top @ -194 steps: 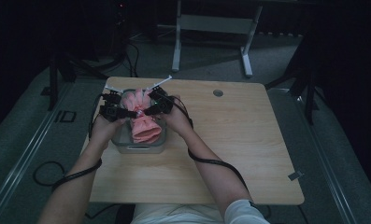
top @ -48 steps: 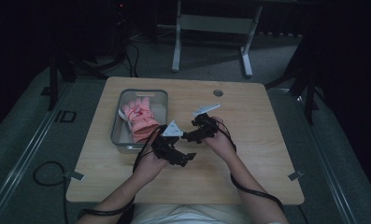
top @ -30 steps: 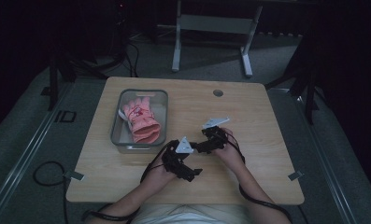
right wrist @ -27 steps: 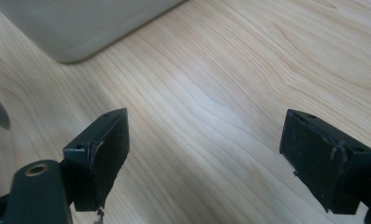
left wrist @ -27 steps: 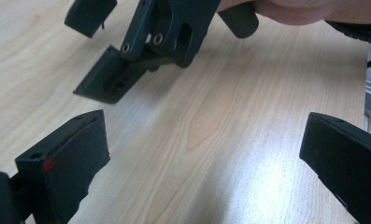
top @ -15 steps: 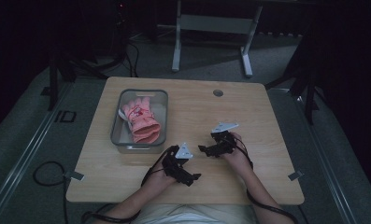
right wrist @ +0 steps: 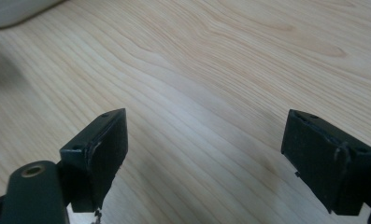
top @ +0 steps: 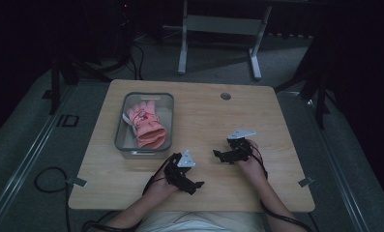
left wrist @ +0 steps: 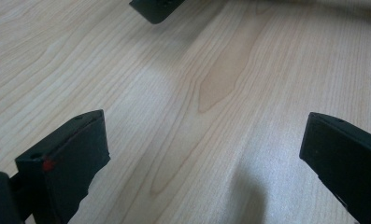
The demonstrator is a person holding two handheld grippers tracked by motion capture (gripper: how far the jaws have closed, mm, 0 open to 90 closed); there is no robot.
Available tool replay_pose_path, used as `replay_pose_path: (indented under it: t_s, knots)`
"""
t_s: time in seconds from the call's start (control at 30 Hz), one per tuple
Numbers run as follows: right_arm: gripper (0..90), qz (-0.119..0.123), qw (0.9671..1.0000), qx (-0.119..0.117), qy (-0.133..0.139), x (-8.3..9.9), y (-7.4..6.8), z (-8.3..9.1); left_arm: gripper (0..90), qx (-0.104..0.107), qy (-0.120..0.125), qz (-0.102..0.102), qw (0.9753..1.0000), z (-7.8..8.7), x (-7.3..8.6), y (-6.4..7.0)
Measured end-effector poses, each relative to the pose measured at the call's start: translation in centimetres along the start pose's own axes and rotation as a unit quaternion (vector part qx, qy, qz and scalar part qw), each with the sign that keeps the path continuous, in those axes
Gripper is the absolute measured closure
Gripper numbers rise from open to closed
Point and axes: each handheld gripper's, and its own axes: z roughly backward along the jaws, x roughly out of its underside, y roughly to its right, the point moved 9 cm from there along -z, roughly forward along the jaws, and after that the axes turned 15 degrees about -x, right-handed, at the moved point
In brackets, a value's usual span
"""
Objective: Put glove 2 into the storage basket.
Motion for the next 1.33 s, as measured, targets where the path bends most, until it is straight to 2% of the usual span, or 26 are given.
replay_pose_path:
  t_s: [0.3,0.73,0.9,1.0,1.2,1.33]
  knots:
    - [14.5,-0.011,0.9999,0.011,0.005,1.0,1.0,1.1,0.9,-0.003,0.000,-0.004,1.0000,0.3,0.8,-0.2]
    - [14.5,-0.022,0.9991,0.029,0.019,1.9,2.2,2.2,0.9,-0.013,0.016,-0.019,0.9996,0.8,1.2,-0.2]
    - [14.6,-0.023,0.9989,0.034,0.023,2.0,2.4,2.5,0.9,-0.019,0.021,-0.005,0.9996,1.1,1.3,-0.5]
    - [14.6,-0.030,0.9986,0.035,0.027,1.9,2.5,2.5,0.9,-0.021,0.022,-0.004,0.9995,1.2,1.4,-0.5]
    - [14.8,-0.028,0.9986,0.036,0.026,1.9,2.5,2.5,0.9,-0.025,0.024,-0.018,0.9992,1.1,1.6,-0.2]
    - [14.8,-0.018,0.9989,0.039,0.016,2.0,2.4,2.4,0.9,-0.024,0.024,-0.016,0.9993,1.1,1.6,-0.2]
